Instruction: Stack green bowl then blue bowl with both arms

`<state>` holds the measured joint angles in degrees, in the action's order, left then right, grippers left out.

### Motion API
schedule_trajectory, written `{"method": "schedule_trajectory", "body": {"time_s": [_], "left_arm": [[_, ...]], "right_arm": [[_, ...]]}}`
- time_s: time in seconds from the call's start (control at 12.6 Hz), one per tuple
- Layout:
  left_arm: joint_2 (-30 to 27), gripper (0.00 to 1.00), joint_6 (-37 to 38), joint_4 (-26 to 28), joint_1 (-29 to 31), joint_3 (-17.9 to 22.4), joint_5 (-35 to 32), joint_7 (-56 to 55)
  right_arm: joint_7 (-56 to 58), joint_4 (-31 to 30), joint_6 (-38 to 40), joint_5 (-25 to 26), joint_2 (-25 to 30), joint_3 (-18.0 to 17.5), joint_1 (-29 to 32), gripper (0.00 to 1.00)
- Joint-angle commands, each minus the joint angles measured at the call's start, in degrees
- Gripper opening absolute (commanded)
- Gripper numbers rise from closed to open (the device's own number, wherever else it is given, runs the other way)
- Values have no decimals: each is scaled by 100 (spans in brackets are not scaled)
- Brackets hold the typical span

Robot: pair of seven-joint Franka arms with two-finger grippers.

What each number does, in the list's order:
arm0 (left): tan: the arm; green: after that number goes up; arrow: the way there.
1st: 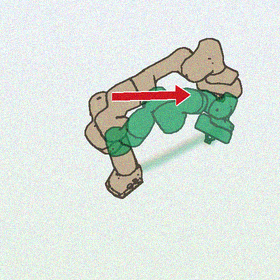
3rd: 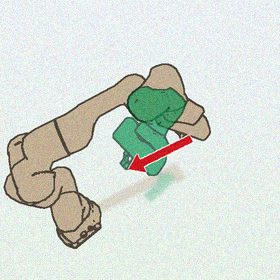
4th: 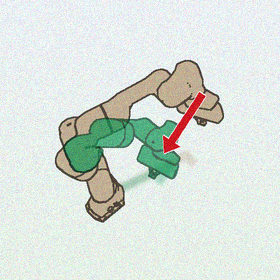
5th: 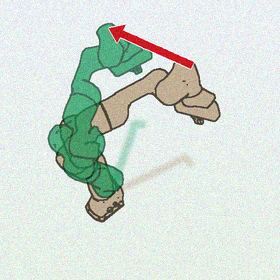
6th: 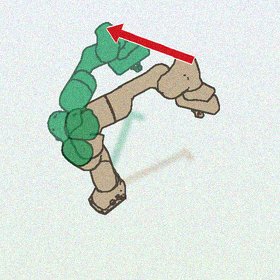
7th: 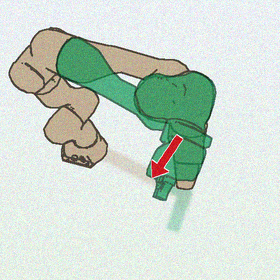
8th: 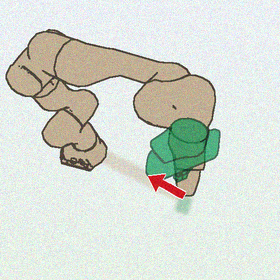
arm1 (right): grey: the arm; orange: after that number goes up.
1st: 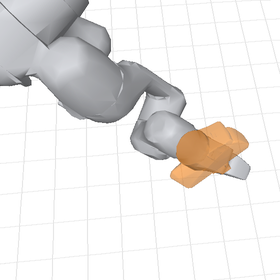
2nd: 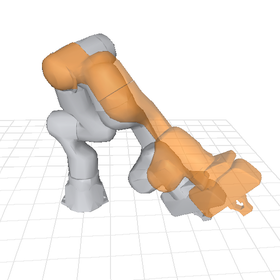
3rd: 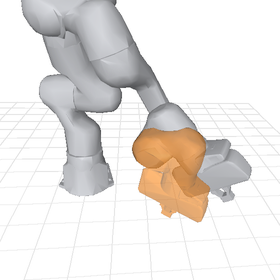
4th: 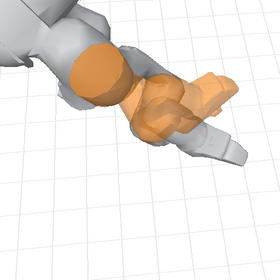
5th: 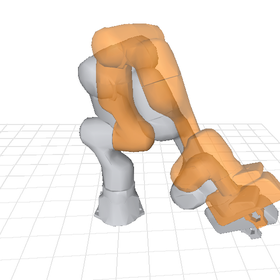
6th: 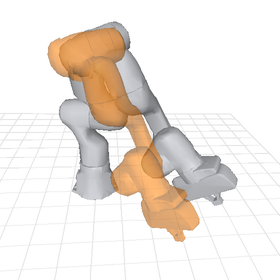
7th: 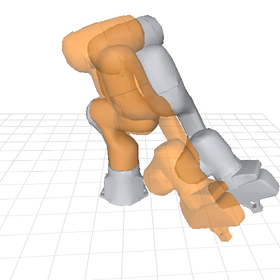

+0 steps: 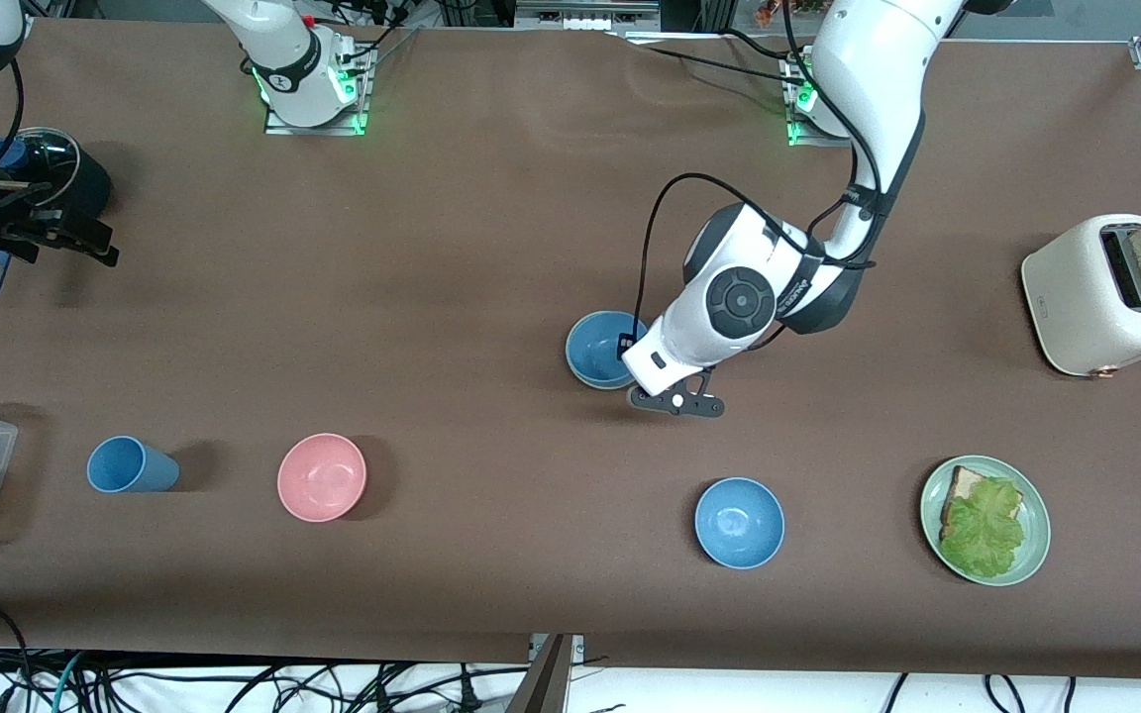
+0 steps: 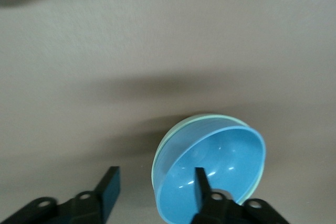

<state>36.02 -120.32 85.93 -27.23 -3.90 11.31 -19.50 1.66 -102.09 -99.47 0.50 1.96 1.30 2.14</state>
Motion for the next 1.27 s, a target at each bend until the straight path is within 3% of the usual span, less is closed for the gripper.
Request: {"method": "schedule_trajectory", "body": {"time_s": [0.0,0.24,0.48,0.79,0.95,1.19], "left_arm": [[-690,100,290,20,86,144,29,34],[-1403,100,894,20,629,354,21,25],[-1957,100,1956,-24,920,934,47,42],[-2125,100,3109,-629,1641,918,-75,619],[-2266,100,3382,-639,1843,892,-610,1086],[-2258,100,3454,-639,2107,909,-648,1668]], "right_arm": [[44,154,60,-76,-47,-50,49,100],[36,215,42,-85,-91,-24,58,100],[36,224,68,-85,-91,-24,49,100],[-52,224,95,-85,-82,-15,58,100],[-52,224,94,-85,-82,-24,58,100],[-43,207,200,-85,-65,-15,58,100]]}}
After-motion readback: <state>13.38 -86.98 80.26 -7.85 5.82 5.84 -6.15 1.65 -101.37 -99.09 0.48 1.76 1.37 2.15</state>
